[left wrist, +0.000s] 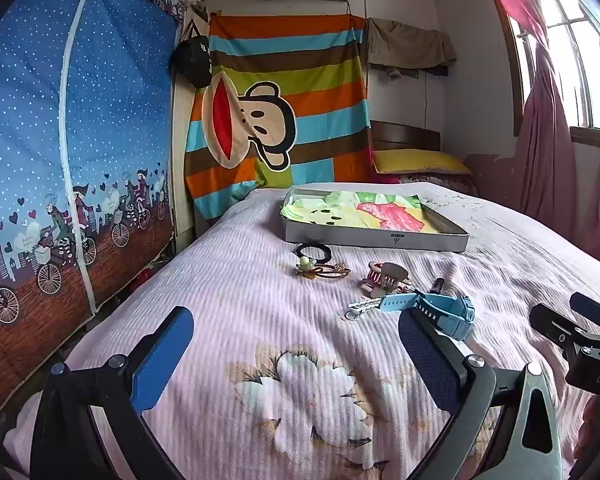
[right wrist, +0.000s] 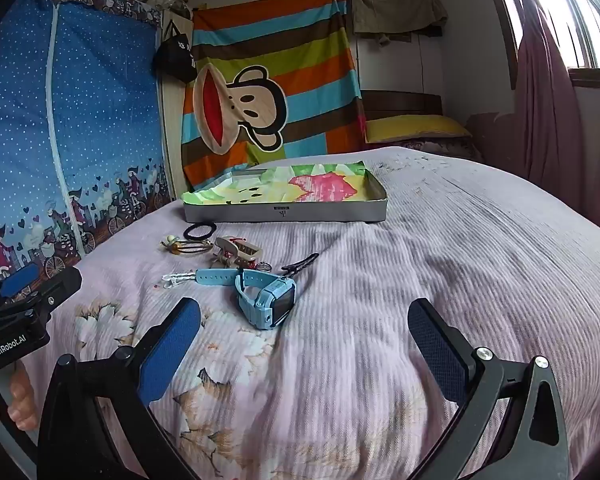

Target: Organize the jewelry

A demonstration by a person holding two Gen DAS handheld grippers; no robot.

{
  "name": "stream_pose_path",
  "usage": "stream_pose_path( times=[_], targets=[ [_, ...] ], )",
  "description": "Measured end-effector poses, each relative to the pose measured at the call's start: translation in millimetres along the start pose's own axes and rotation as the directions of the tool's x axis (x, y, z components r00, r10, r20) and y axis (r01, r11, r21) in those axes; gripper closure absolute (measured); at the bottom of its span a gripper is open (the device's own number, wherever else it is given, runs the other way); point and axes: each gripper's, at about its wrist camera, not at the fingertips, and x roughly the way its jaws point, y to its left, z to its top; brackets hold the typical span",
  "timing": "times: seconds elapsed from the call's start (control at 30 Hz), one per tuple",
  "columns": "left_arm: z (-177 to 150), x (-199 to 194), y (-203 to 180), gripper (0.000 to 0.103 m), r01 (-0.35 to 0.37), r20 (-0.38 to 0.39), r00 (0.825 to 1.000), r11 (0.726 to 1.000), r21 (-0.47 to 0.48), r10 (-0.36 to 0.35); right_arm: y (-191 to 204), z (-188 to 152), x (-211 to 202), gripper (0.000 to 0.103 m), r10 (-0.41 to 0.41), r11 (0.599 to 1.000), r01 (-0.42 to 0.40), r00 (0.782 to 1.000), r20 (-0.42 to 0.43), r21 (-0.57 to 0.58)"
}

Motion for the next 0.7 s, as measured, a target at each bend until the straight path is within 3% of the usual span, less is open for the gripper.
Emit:
stream_pose_path(
  times=[0.7],
  targets=[
    [0.0,-0.1,-0.5,0.0,0.004,-0.001,1.0,1.0,-0.003,-0.004,-0.7,0.9,-0.1,0.001,0.004,1.0,-0.004,1.0,-0.004,0.002]
  ],
)
